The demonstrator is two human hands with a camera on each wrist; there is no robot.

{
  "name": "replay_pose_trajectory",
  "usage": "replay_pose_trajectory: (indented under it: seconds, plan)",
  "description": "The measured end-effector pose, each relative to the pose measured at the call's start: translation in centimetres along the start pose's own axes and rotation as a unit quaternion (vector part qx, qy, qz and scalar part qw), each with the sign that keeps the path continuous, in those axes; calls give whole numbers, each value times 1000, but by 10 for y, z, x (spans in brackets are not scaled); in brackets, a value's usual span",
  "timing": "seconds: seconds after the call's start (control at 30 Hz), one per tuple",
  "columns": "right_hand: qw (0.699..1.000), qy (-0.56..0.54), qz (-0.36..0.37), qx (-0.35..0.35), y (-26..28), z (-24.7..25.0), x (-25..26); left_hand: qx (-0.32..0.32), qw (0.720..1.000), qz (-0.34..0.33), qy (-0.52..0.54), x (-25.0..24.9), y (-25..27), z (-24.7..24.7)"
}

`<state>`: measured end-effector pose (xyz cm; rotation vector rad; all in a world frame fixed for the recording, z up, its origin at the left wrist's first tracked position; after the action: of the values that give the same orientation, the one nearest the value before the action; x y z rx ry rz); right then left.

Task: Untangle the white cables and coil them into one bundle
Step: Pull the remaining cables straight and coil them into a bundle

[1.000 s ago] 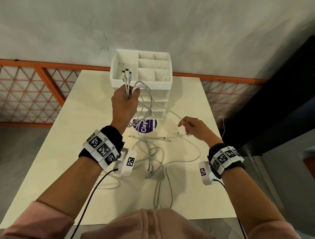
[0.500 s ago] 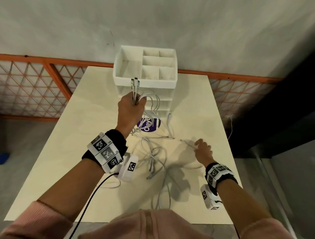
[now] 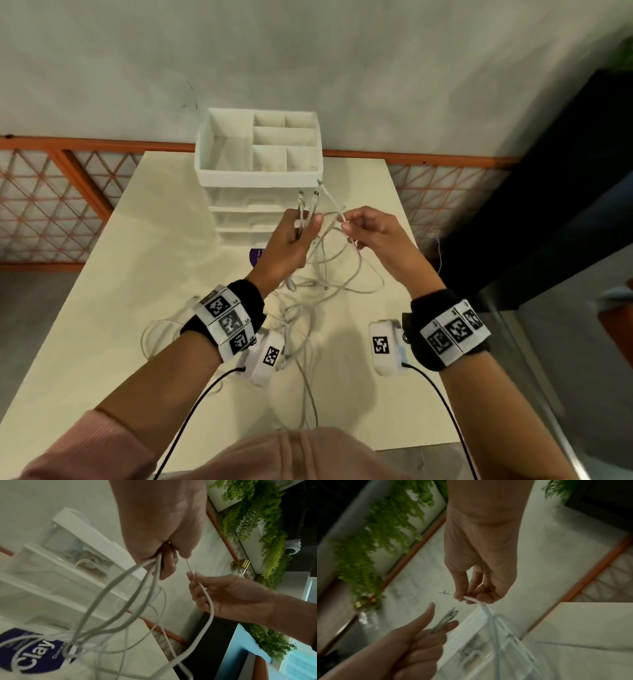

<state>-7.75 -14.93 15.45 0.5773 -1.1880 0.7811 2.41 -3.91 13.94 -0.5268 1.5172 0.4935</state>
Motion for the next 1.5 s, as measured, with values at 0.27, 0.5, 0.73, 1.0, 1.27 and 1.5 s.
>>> replay_pose_trajectory:
  seconds: [0.27,0.5,0.73,1.0,1.27,1.5]
  plan:
    - [998,-50,-25,2,4,-43,5,-7,998,2,59,-5,10,1]
    - [991,46,-27,122,11,-71,1,1,994,9,109,-16,6,6]
    - [950,187,0,249,13,-96,-32,12,976,-49,214,-54,1,23]
    - [967,213,-67,127,-2,-8,-72,-76,990,-109,56,-70,11,79]
    - [977,175,40,119,-13,-23,33,125,983,-6,-133,-10,14,18]
    - [974,157,6,160,-15,-30,5,-45,983,-131,-118,-64,1,62]
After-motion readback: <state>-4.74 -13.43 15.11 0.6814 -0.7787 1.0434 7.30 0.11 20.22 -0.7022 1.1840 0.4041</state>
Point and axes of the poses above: each hand's wrist, its own y-axis away from the middle knuckle, its own z-axis out of the back of the hand, x = y × z, the point moved 9 cm from there along -y, towards the middle knuckle, and after that the axes turned 7 degrees about y, right-handed, at the moved point
